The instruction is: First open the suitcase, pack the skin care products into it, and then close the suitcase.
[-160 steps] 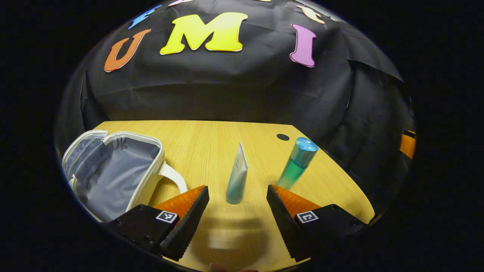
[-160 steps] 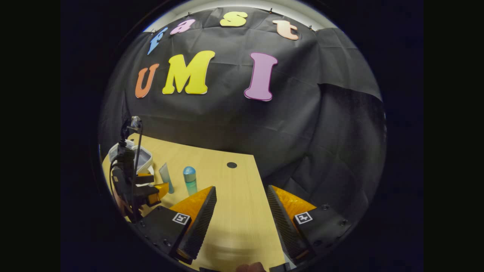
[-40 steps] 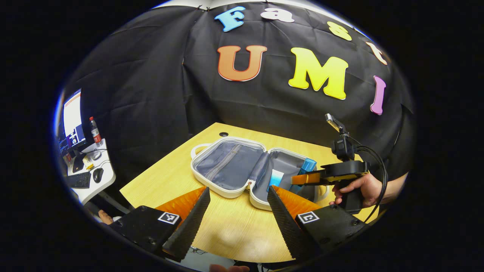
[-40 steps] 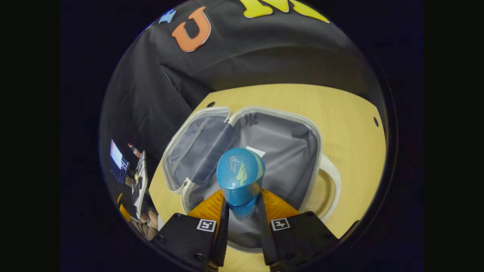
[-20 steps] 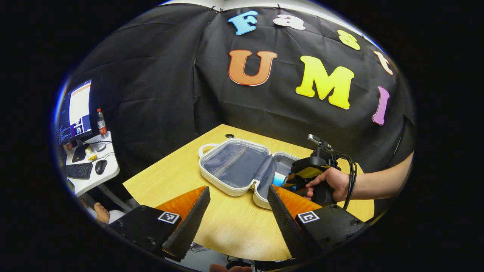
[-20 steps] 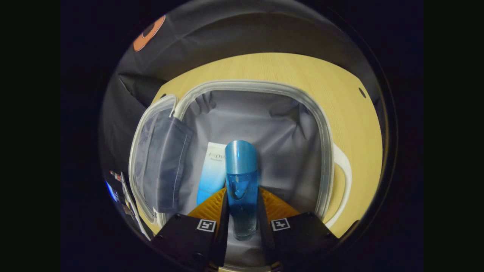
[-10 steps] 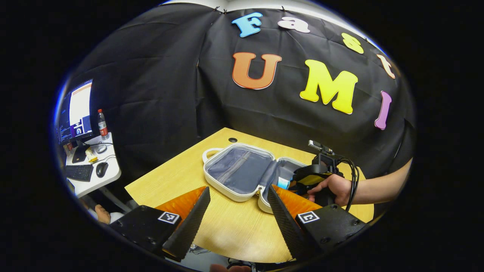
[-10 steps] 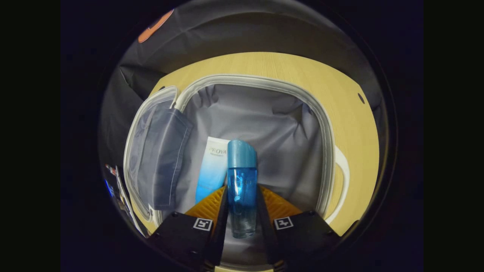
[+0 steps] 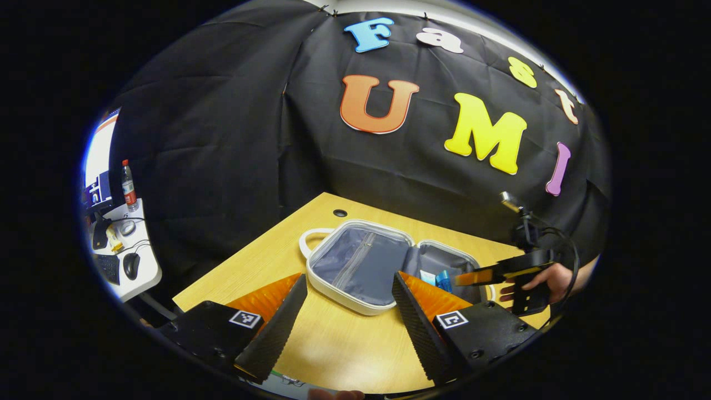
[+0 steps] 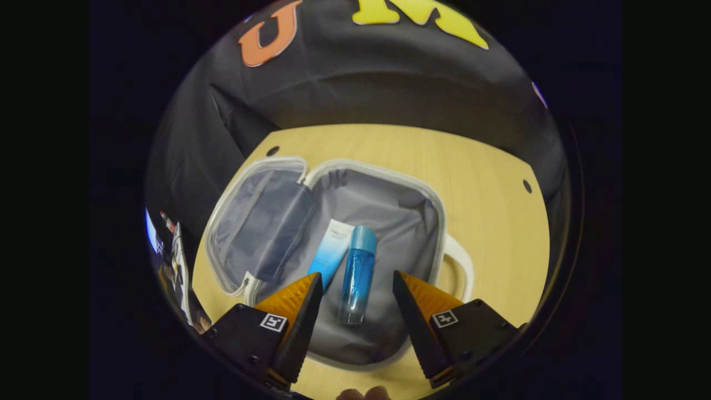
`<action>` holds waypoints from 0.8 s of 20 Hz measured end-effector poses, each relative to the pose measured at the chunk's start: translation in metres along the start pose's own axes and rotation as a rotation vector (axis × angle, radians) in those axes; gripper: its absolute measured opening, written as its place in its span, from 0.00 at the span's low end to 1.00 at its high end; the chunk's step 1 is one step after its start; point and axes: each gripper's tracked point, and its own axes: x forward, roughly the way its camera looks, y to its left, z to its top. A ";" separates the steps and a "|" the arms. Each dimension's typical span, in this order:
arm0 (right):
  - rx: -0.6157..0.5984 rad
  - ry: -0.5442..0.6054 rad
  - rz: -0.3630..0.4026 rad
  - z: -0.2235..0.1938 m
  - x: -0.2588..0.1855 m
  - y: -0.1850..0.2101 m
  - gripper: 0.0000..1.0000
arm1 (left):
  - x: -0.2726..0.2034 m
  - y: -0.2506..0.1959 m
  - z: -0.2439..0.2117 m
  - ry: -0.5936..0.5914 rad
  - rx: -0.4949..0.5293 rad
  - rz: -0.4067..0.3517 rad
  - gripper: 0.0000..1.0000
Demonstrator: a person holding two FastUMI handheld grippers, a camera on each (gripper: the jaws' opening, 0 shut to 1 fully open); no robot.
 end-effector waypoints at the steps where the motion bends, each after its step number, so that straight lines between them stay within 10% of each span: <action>1: -0.023 -0.036 0.015 0.008 -0.011 0.001 0.76 | 0.008 0.011 0.000 0.002 -0.001 0.000 0.98; 10: -0.254 -0.301 0.057 0.033 -0.104 0.012 0.79 | 0.127 0.091 -0.034 0.090 -0.134 -0.156 0.98; 16: -0.274 -0.332 -0.001 0.025 -0.134 -0.011 0.77 | 0.210 0.094 -0.038 0.176 -0.472 -0.299 0.96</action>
